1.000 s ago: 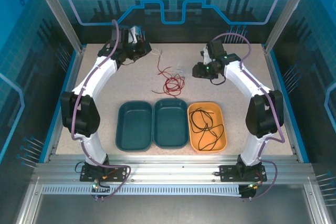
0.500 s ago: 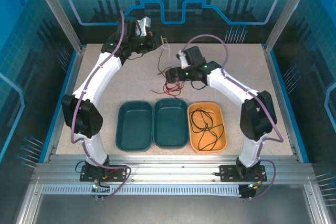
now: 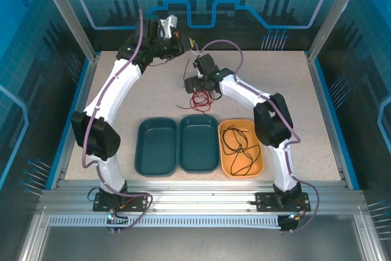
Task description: Untangle the cables
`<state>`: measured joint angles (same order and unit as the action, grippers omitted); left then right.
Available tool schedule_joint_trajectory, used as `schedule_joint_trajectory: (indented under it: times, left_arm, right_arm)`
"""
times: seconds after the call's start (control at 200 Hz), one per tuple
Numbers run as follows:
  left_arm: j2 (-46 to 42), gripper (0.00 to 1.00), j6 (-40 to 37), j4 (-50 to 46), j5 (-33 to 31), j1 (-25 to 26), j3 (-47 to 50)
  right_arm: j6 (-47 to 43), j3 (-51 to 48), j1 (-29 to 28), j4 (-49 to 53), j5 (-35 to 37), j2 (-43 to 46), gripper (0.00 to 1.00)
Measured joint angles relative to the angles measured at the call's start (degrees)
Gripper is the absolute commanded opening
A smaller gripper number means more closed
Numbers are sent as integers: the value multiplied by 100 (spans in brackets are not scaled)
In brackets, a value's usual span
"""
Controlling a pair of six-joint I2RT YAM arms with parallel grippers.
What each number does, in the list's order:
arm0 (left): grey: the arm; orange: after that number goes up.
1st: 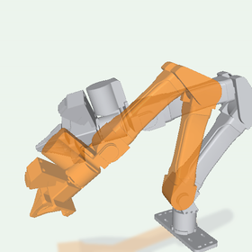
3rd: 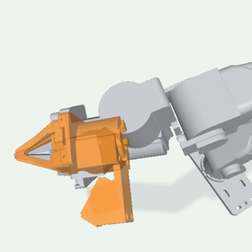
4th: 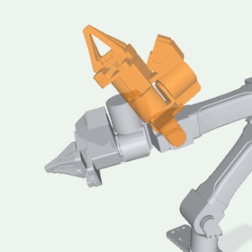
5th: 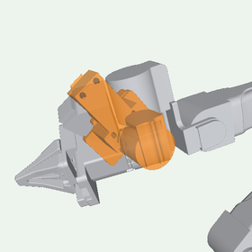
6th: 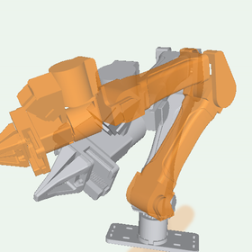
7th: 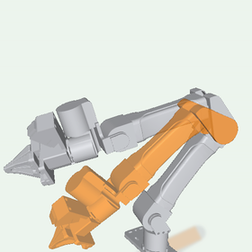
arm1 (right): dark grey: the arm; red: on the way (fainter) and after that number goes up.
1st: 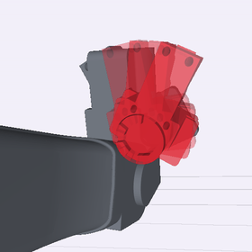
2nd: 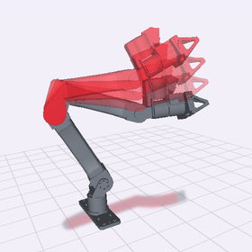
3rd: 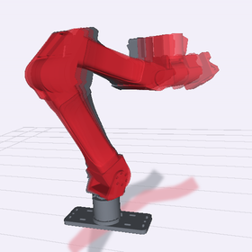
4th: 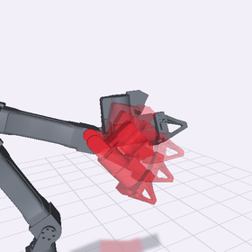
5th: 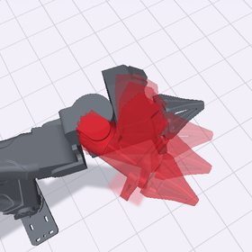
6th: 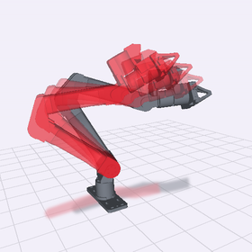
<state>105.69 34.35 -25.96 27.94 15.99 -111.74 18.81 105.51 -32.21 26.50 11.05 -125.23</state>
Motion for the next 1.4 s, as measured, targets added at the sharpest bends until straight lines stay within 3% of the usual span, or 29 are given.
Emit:
schedule_joint_trajectory:
  times: [0.33, 0.61, 0.996, 1.401]
  left_arm:
    - [-640, 0, 4, -122, -7, 0, 83]
    - [-1460, 0, -4, -118, -68, 0, 133]
    - [-1657, 0, -24, -122, -267, -83, 131]
    - [-2782, 0, -24, 177, -610, -621, 133]
  right_arm:
    - [654, -133, 542, 146, -122, -153, 45]
    - [1130, -352, 905, 114, -588, -153, 27]
    - [1257, -348, 1128, 111, -988, -437, 25]
    - [1272, -343, 1241, 142, -1051, -507, 26]
